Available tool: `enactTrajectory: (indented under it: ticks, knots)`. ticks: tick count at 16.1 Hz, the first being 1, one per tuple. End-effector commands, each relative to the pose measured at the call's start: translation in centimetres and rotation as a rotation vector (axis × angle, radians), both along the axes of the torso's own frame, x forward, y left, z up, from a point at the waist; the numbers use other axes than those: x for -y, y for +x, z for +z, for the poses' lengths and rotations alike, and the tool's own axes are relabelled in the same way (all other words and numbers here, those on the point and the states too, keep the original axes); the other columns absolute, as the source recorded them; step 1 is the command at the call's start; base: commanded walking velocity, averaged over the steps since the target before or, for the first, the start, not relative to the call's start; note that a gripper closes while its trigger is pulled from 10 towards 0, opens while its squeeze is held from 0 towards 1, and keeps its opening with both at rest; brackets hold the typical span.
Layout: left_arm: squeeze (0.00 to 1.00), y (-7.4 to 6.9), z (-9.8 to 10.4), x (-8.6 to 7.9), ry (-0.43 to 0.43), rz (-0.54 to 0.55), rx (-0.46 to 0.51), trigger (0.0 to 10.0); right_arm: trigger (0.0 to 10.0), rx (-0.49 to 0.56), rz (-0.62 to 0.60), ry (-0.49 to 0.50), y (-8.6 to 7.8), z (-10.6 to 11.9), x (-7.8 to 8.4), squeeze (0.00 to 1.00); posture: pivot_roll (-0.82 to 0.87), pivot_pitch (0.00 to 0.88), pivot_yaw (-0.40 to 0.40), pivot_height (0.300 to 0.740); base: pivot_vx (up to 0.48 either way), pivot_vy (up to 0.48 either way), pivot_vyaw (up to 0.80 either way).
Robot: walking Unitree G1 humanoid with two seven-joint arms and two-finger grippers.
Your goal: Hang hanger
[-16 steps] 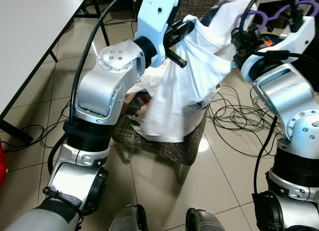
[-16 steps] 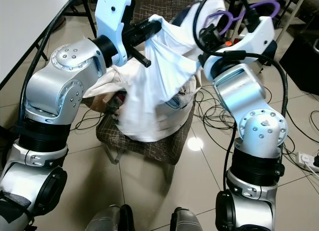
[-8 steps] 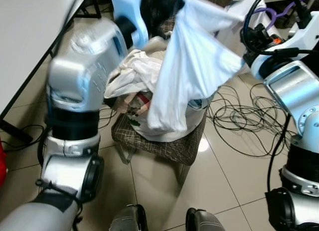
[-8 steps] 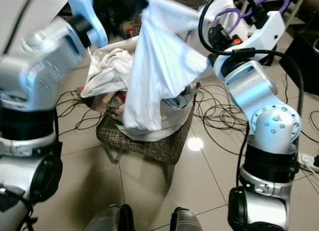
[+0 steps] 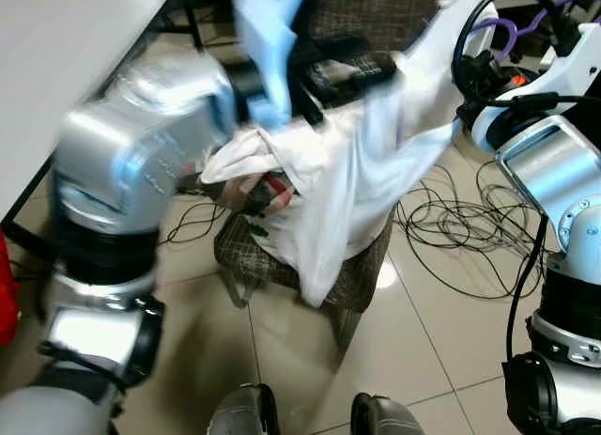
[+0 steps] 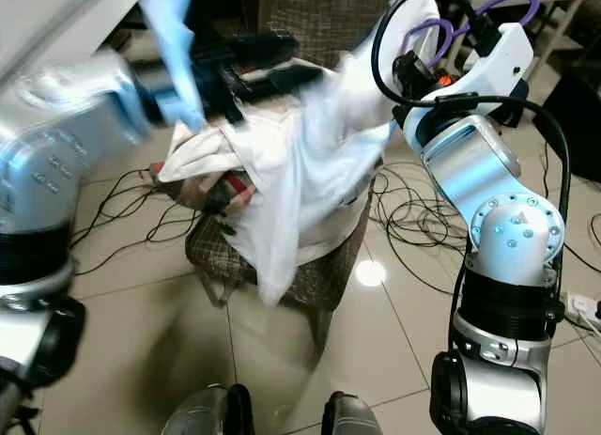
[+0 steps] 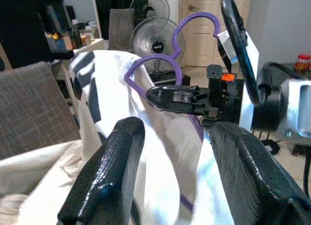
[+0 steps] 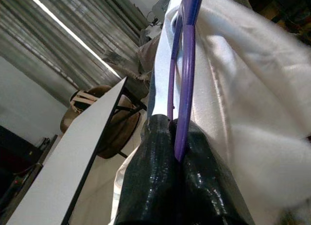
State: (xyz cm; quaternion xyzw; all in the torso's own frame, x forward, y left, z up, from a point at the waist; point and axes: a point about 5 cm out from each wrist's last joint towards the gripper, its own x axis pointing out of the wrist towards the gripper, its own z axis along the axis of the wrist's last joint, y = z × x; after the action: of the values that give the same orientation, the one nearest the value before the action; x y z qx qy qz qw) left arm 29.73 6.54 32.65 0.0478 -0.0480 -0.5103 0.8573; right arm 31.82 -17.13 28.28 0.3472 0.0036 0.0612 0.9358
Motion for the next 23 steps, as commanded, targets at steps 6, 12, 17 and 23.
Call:
enactTrajectory:
  ticks: [6,12,17,23]
  knots:
    - [0.88,4.3,1.7,-4.1,-0.264,0.442,-0.051,10.0,10.0,0.056,0.038,-0.093,-0.5,0.9,-0.1,0.0,-0.12,0.077,0.069,0.74,0.0,0.0,0.0]
    - [0.0,4.8,-2.5,-9.5,-0.069,0.78,0.073,10.0,10.0,0.324,0.444,-0.605,-6.3,6.8,-1.5,0.0,-0.13,0.06,0.069,0.74,0.0,0.0,0.0]
    - [0.0,3.1,-6.8,-9.0,0.026,0.79,0.025,10.0,10.0,0.425,0.577,-0.525,-7.8,8.1,-2.7,0.0,-0.13,0.069,0.057,0.74,-0.15,0.0,0.0]
    - [0.0,1.4,-7.4,-12.2,0.115,0.9,0.053,10.0,10.0,0.487,0.689,-0.552,-9.4,9.9,-1.1,0.0,-0.11,0.08,0.036,0.74,-0.296,0.0,0.0]
